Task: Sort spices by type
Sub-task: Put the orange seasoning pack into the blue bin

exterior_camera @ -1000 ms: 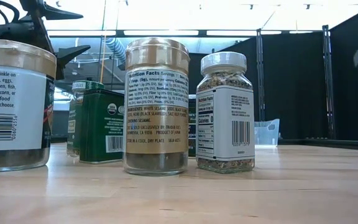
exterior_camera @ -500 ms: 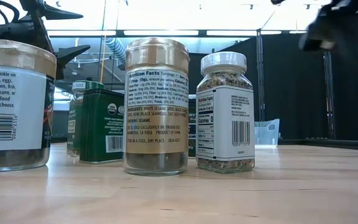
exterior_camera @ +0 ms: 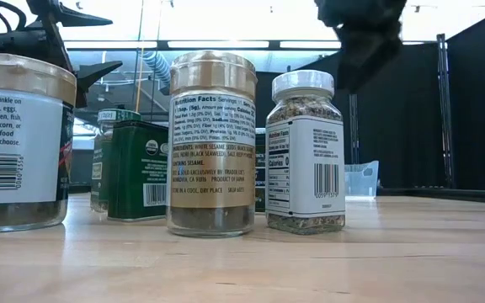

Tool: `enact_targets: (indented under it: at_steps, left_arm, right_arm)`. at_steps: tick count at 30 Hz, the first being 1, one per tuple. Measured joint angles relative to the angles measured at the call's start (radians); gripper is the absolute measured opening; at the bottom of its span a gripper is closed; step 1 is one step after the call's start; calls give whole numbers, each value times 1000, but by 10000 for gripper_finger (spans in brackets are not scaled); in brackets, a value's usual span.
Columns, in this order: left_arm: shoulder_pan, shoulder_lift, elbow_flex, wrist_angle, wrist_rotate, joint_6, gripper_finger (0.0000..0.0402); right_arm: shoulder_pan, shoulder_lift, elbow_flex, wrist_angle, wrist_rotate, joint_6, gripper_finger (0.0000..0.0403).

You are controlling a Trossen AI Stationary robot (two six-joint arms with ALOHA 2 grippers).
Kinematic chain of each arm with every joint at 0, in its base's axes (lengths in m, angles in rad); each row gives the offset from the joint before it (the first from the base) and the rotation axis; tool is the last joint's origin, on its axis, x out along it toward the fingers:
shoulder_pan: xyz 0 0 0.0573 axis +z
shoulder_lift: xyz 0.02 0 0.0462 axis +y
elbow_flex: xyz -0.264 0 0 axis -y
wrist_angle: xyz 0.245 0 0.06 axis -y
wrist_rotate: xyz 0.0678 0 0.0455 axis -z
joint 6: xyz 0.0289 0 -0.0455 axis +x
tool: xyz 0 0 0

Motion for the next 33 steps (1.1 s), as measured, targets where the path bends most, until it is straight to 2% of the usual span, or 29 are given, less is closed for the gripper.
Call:
enact_targets:
  at_steps: [7,12,18,24,33]
  left_arm:
    - [0,0,0,0,0,-1,329]
    - [0,0,0,0,0,-2,329]
    - [0,0,0,0,0,-2,329]
    - [0,0,0,0,0,-2,329]
    - [0,0,0,-2,0,-2,329]
  right_arm:
    - [-202,54,0,103,-8,-121,211]
    - [-320,123,0,257,-166,-207,229]
    - [-385,222,0,351,-202,-235,285]
    - [-438,304,0,396,-246,-174,344]
    - [-479,405,0,481,-310,-124,366]
